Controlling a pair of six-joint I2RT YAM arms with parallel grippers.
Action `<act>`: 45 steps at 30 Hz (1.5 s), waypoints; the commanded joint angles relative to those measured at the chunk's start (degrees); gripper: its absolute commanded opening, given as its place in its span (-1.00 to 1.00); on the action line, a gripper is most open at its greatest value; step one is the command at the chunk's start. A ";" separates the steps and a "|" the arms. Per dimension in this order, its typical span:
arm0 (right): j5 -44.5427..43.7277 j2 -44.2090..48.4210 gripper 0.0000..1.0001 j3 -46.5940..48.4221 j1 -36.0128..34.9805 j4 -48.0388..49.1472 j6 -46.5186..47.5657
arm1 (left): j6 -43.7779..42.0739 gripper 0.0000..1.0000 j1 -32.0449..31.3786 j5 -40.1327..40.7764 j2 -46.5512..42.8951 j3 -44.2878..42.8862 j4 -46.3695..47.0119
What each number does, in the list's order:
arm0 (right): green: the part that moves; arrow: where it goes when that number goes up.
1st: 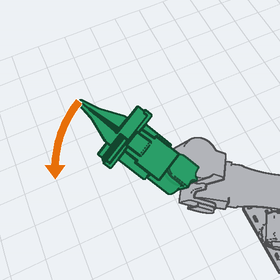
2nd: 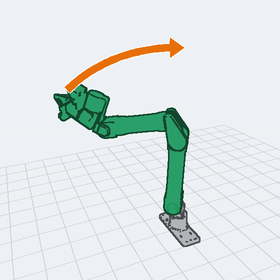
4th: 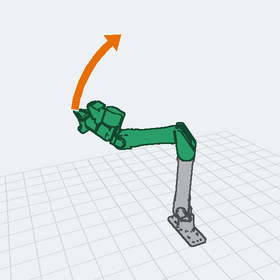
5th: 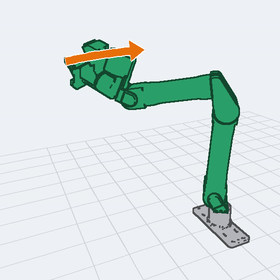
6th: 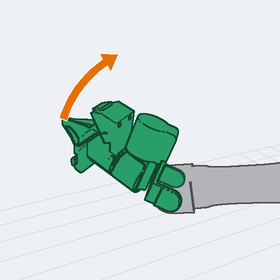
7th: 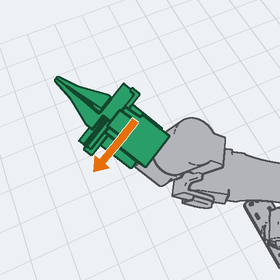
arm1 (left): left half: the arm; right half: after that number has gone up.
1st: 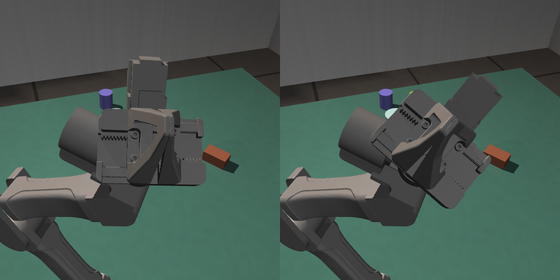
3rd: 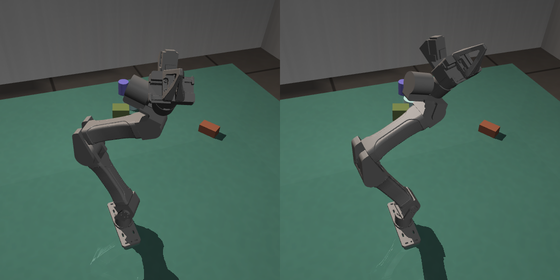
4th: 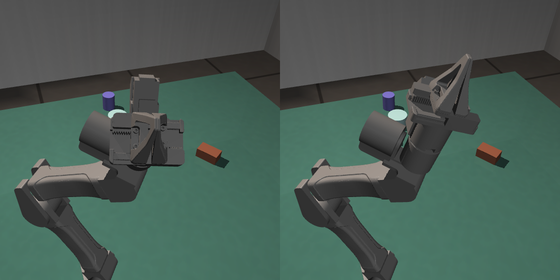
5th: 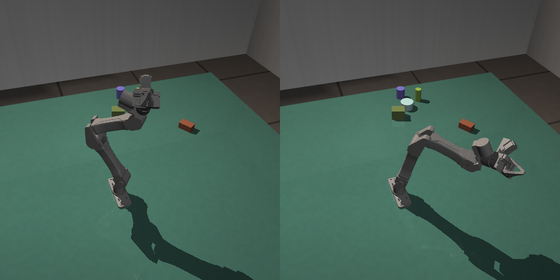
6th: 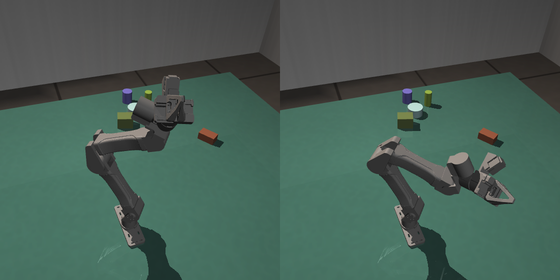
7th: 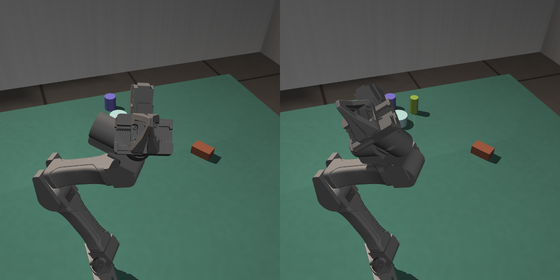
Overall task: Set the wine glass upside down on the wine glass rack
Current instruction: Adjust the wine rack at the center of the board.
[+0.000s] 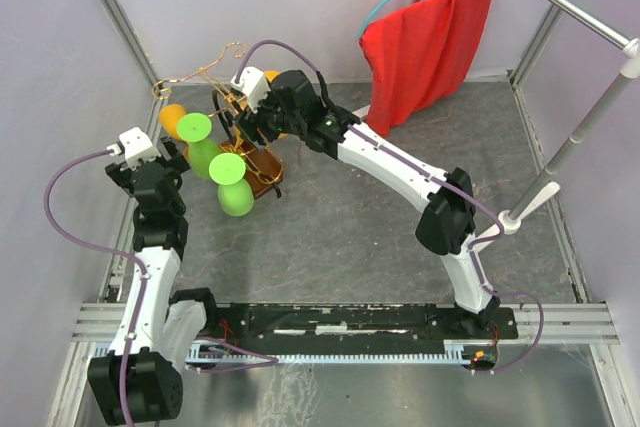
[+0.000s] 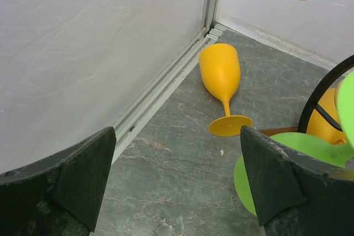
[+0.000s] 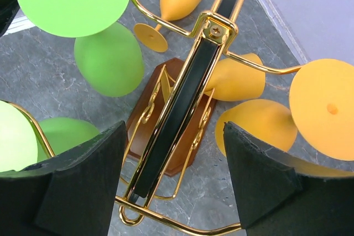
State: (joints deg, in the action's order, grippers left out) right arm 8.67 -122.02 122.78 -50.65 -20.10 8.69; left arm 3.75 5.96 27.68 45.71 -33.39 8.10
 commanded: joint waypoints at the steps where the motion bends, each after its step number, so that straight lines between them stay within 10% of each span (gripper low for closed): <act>1: -0.68 -0.95 0.59 3.07 -0.45 0.14 2.02 | -1.33 0.98 -0.13 -1.22 1.00 -1.95 4.65; 45: 5.67 -0.65 0.62 6.73 -0.41 -20.25 -2.34 | 0.56 0.98 -0.14 -4.57 5.70 -2.32 6.93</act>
State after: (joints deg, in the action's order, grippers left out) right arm 13.39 -123.46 130.04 -50.63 -35.18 6.94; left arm 3.79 5.96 23.68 51.27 -33.39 11.46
